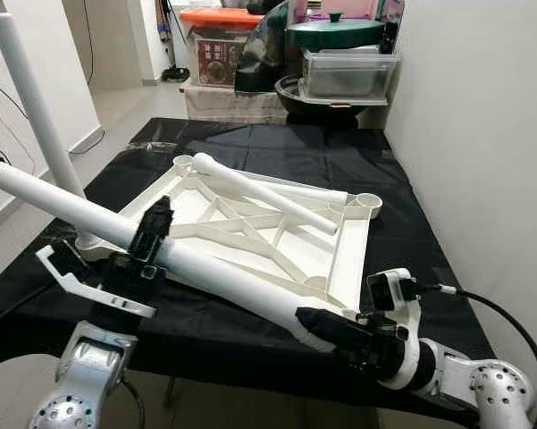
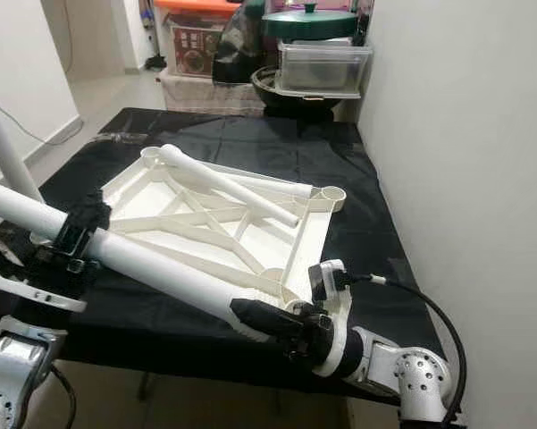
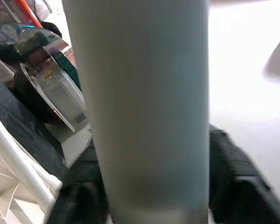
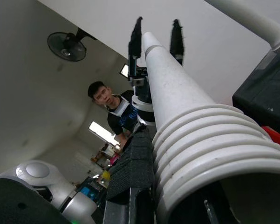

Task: Building children table

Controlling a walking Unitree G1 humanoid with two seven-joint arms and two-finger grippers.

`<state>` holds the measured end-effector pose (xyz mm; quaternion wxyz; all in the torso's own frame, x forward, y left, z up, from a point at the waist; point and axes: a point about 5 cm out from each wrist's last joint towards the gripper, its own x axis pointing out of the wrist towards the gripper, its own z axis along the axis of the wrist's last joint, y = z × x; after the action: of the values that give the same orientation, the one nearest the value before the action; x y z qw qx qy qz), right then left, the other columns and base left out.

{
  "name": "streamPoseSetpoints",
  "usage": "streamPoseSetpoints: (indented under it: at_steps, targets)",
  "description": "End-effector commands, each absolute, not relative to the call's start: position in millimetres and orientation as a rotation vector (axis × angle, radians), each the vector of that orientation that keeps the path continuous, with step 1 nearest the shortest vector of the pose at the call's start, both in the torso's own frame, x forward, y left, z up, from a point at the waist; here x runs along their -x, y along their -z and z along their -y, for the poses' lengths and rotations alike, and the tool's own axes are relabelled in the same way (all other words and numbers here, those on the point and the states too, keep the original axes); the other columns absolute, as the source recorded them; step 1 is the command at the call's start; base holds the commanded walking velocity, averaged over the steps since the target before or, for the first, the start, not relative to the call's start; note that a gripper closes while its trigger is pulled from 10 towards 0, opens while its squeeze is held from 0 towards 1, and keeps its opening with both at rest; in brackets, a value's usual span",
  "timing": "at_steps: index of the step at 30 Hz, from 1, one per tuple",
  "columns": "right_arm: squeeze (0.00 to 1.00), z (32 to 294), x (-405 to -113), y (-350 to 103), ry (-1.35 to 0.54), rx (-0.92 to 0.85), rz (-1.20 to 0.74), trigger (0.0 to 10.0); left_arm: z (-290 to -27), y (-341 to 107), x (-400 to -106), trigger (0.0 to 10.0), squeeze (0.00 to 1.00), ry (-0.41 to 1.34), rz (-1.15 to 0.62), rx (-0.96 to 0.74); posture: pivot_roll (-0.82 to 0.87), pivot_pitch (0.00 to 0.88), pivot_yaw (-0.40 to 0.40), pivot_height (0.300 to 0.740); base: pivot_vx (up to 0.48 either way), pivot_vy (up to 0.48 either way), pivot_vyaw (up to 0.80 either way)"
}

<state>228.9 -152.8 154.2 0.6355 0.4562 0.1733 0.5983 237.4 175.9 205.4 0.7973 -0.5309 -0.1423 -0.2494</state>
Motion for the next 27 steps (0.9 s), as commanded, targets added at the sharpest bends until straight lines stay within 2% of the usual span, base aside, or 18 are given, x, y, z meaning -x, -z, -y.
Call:
streamPoseSetpoints:
  at_steps: [1, 15, 25, 26, 27]
  targets:
    - [0.0, 152.1, -226.2, -156.5, -1.392, -1.013, -0.384, 0.0, -175.4, -205.0, -236.7, 10.0, 0.0, 0.563, 0.29, 1.158, 0.07, 0.0, -0.055, 0.74, 0.0, 0.0, 0.0]
    - [0.0, 154.9, -224.5, -149.6, -1.39, -0.987, -0.415, 0.0, -176.0, -203.7, -232.6, 10.0, 0.0, 0.607, 0.234, 1.134, 0.07, 0.0, -0.055, 0.74, 0.0, 0.0, 0.0]
    - [0.0, 155.9, -224.2, -148.5, -1.392, -0.98, -0.417, 0.0, -187.2, -211.3, -233.1, 10.0, 0.0, 0.602, 0.303, 1.168, 0.07, 0.0, -0.056, 0.74, 0.0, 0.0, 0.0]
    - [0.0, 156.2, -224.6, -148.4, -1.39, -0.98, -0.415, 0.0, -190.1, -213.6, -233.3, 8.2, 0.0, 0.597, 0.328, 1.184, 0.06, 0.0, -0.056, 0.74, 0.0, 0.0, 0.0]
    - [0.0, 156.4, -225.1, -147.9, -1.386, -0.981, -0.416, 0.0, -192.6, -215.3, -233.2, 3.2, 0.0, 0.593, 0.349, 1.196, 0.06, 0.0, -0.056, 0.74, 0.0, 0.0, 0.0]
